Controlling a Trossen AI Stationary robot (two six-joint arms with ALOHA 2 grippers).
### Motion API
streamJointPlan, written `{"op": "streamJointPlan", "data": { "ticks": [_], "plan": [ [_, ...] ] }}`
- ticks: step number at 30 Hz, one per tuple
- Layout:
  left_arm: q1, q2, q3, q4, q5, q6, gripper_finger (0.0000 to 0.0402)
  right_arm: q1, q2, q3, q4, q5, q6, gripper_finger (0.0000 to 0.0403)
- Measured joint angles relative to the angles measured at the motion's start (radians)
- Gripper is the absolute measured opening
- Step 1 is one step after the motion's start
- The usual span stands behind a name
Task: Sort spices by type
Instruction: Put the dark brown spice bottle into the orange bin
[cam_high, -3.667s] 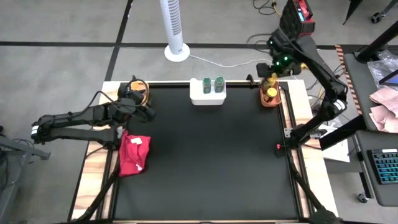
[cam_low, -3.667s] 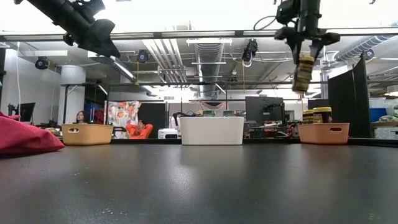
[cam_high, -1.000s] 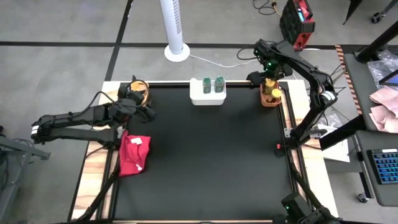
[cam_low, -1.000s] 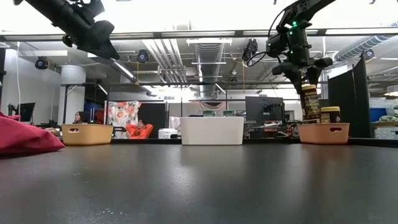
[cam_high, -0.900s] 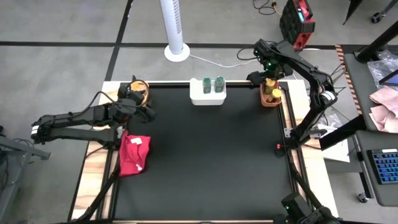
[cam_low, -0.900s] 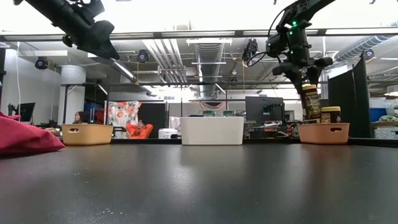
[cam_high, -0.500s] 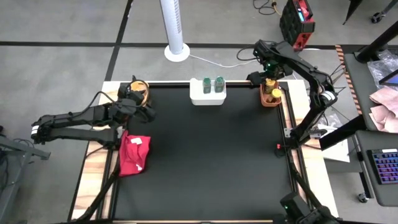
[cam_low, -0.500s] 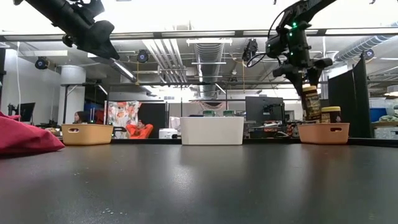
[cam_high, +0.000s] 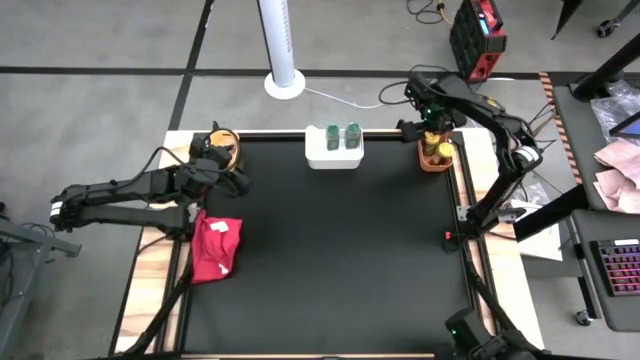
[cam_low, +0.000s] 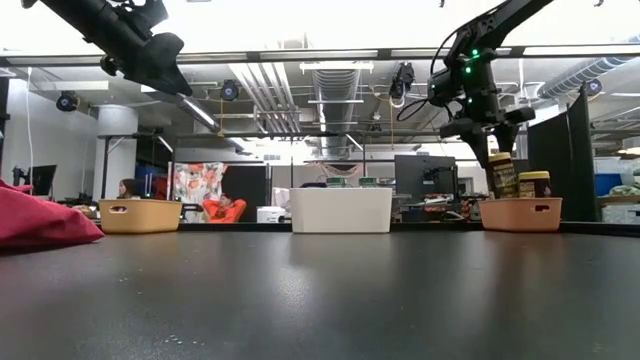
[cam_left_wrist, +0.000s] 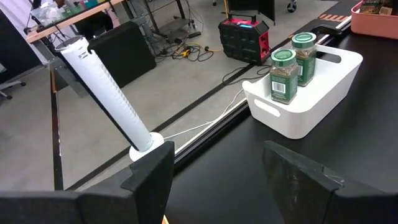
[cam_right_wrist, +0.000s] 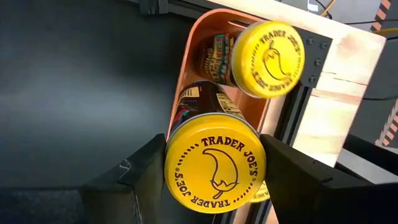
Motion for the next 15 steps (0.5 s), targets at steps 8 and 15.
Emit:
{"op": "streamJointPlan", "data": {
  "ticks": [8, 15],
  "plan": [
    [0.0, 0.0, 0.0, 0.0, 0.0, 0.0, 0.0226, 0.0, 0.0, -0.026, 0.03, -0.004, -0.001, 0.0216],
    [0.0, 0.0, 0.0, 0.0, 0.0, 0.0, 0.0226, 0.0, 0.0, -0.026, 0.031, -0.005, -0.003, 0.0216]
  ]
}}
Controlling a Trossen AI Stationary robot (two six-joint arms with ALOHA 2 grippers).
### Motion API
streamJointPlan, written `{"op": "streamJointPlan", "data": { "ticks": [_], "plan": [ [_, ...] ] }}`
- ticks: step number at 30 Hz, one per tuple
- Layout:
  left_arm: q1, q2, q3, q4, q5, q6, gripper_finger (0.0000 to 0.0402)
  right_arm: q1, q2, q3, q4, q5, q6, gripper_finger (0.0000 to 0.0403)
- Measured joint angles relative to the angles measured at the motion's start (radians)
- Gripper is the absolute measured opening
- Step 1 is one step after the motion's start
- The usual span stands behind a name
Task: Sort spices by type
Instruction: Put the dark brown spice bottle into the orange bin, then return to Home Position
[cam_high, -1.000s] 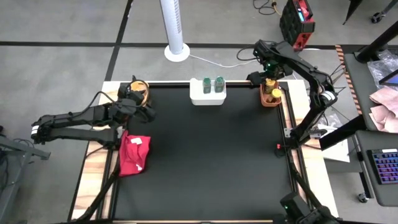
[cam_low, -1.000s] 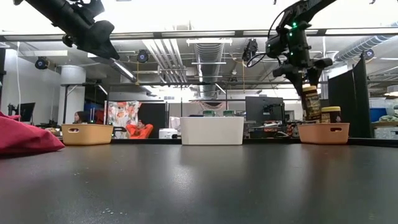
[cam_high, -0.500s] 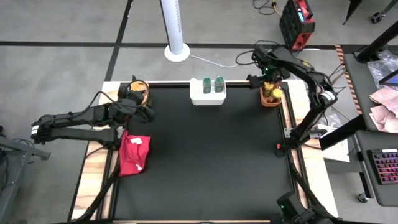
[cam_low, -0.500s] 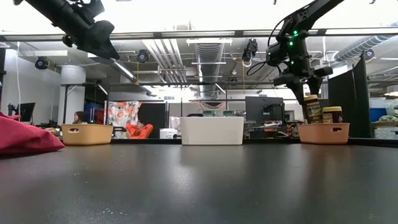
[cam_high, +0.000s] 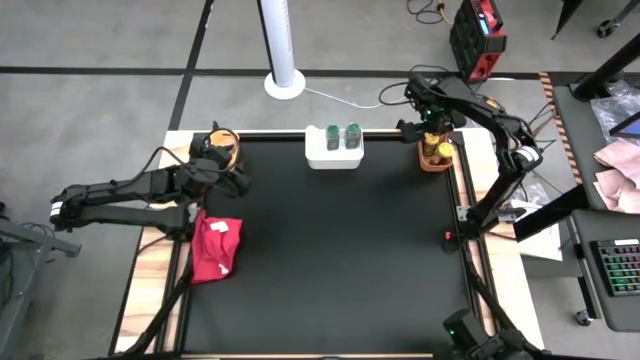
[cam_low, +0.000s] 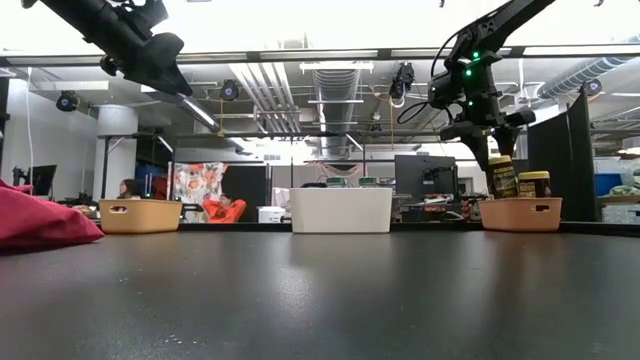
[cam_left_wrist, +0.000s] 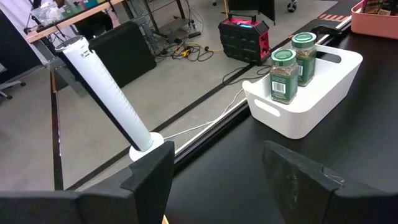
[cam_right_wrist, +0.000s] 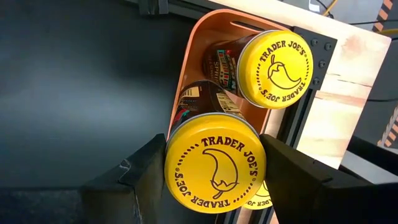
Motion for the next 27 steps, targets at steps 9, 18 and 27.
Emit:
{"op": "streamJointPlan", "data": {
  "ticks": [9, 18, 27],
  "plan": [
    [0.0, 0.0, 0.0, 0.0, 0.0, 0.0, 0.0226, 0.0, 0.0, 0.0, 0.003, -0.003, -0.004, 0.0272],
    [0.0, 0.0, 0.0, 0.0, 0.0, 0.0, 0.0226, 0.0, -0.003, 0.0, 0.002, -0.003, -0.004, 0.0252],
    [0.0, 0.0, 0.0, 0.0, 0.001, -0.003, 0.0226, 0.022, -0.082, 0.043, -0.014, -0.053, 0.003, 0.023]
  ]
}}
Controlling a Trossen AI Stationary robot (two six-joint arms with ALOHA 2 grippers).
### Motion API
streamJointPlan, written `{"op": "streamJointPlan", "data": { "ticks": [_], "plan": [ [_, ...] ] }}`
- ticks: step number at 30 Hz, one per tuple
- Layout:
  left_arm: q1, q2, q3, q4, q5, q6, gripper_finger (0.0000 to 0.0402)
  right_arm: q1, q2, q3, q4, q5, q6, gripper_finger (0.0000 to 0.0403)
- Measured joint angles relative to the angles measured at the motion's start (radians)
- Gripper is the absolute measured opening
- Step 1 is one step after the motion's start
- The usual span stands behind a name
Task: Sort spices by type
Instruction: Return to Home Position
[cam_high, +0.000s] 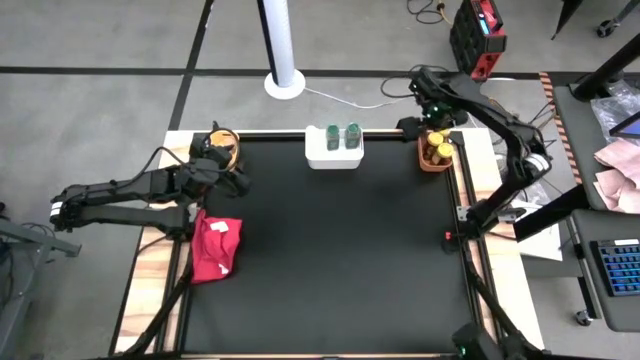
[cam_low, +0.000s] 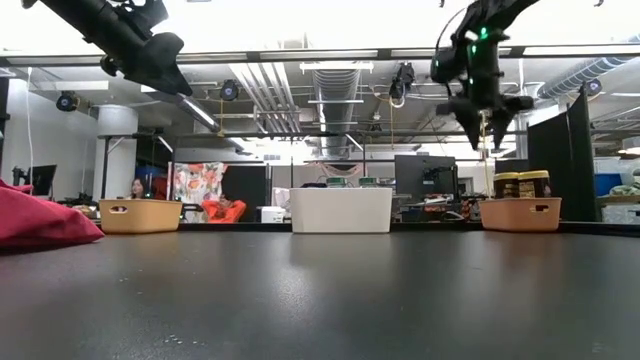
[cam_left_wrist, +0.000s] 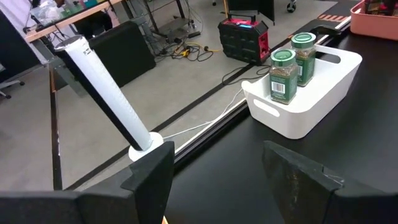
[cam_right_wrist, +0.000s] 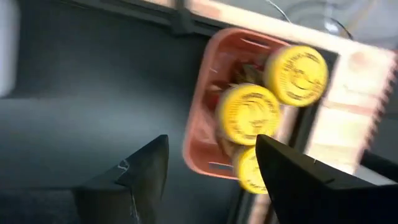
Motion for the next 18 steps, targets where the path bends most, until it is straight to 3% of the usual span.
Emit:
{"op": "streamJointPlan", "data": {
  "ticks": [4, 8, 12, 14, 18],
  "plan": [
    [-0.013, -0.001, -0.019, 0.056, 0.103, 0.008, 0.0226, 0.112, -0.084, -0.015, 0.102, -0.02, -0.039, 0.0226],
    [-0.076, -0.014, -0.14, 0.381, 0.394, 0.131, 0.0226, 0.333, -0.213, -0.097, 0.358, -0.022, -0.135, 0.0226],
    [-0.149, -0.023, -0.258, 0.685, 0.646, 0.188, 0.0226, 0.625, -0.357, -0.248, 0.66, -0.017, -0.209, 0.0222],
    [-0.174, -0.016, -0.298, 0.745, 0.675, 0.187, 0.0226, 0.777, -0.419, -0.348, 0.853, 0.036, -0.234, 0.0219],
    [-0.201, -0.022, -0.325, 0.77, 0.565, 0.202, 0.0226, 1.011, -0.523, -0.538, 1.198, 0.186, -0.349, 0.021]
  ]
}}
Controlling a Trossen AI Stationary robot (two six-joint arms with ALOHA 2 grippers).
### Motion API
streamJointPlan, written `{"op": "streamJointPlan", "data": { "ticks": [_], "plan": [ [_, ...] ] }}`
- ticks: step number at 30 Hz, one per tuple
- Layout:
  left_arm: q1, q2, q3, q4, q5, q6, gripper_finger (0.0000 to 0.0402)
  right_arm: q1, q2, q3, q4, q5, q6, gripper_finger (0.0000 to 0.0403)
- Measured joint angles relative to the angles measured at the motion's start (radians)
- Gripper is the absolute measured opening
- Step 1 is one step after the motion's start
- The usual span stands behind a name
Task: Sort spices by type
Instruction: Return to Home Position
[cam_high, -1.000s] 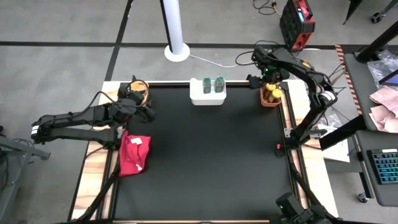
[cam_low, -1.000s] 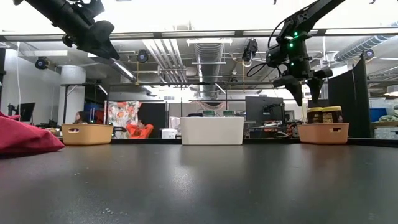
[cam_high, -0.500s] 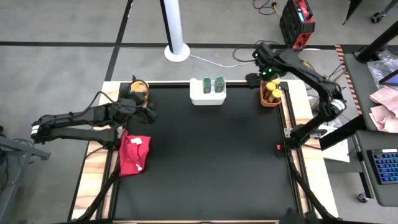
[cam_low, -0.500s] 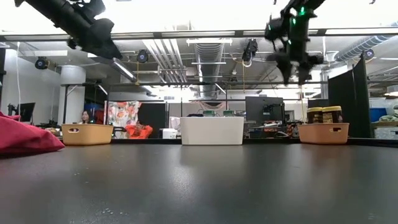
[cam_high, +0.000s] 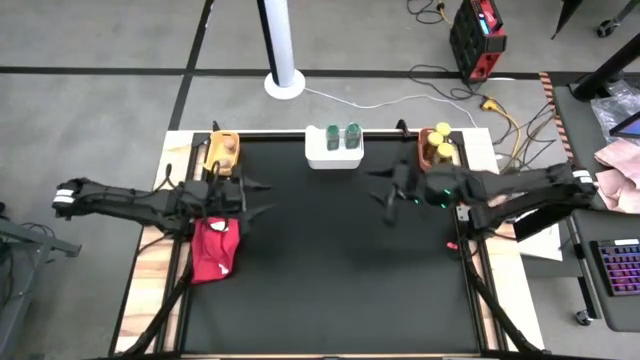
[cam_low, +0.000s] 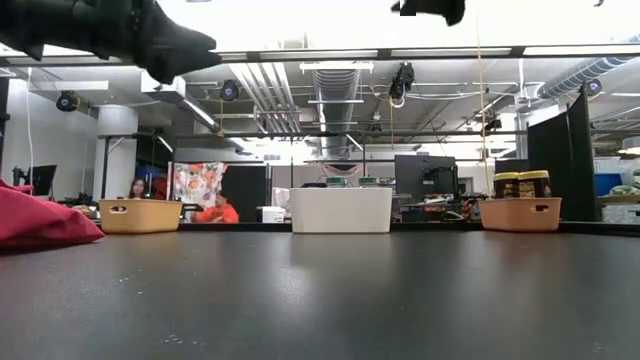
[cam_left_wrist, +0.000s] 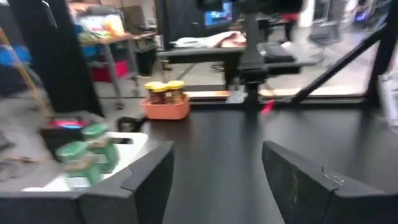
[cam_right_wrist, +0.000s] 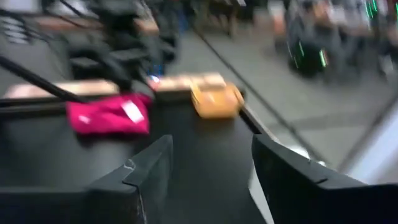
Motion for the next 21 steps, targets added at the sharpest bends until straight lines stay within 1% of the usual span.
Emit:
{"op": "streamJointPlan", "data": {
  "ticks": [2, 3, 6, 8, 10, 14, 18, 19, 21],
  "plan": [
    [0.0, -0.037, 0.007, -0.045, -0.022, 0.063, 0.0226, 0.055, -0.04, -0.064, 0.094, 0.007, -0.069, 0.0203],
    [0.001, -0.067, 0.031, -0.105, -0.027, 0.091, 0.0226, 0.065, -0.059, -0.089, 0.118, 0.007, -0.086, 0.0198],
    [0.002, -0.167, 0.145, -0.329, -0.053, 0.134, 0.0226, 0.05, -0.114, -0.14, 0.128, 0.012, -0.121, 0.0185],
    [0.002, -0.228, 0.185, -0.45, -0.07, 0.148, 0.0225, 0.025, -0.16, -0.17, 0.128, -0.004, -0.159, 0.0176],
    [0.002, -0.298, 0.177, -0.473, -0.066, 0.158, 0.022, 0.004, -0.206, -0.204, 0.139, -0.063, -0.192, 0.0167],
    [0.001, -0.477, 0.1, -0.47, 0.026, 0.124, 0.0204, -0.023, -0.295, -0.305, 0.213, -0.193, -0.22, 0.0148],
    [0.0, -0.674, 0.006, -0.487, 0.034, 0.131, 0.019, -0.023, -0.382, -0.403, 0.251, -0.216, -0.237, 0.0127],
    [0.001, -0.707, -0.015, -0.487, 0.032, 0.137, 0.0188, -0.023, -0.406, -0.428, 0.26, -0.216, -0.237, 0.0122],
    [0.001, -0.701, -0.027, -0.465, 0.026, 0.139, 0.0184, -0.023, -0.456, -0.475, 0.27, -0.216, -0.238, 0.011]
  ]
}}
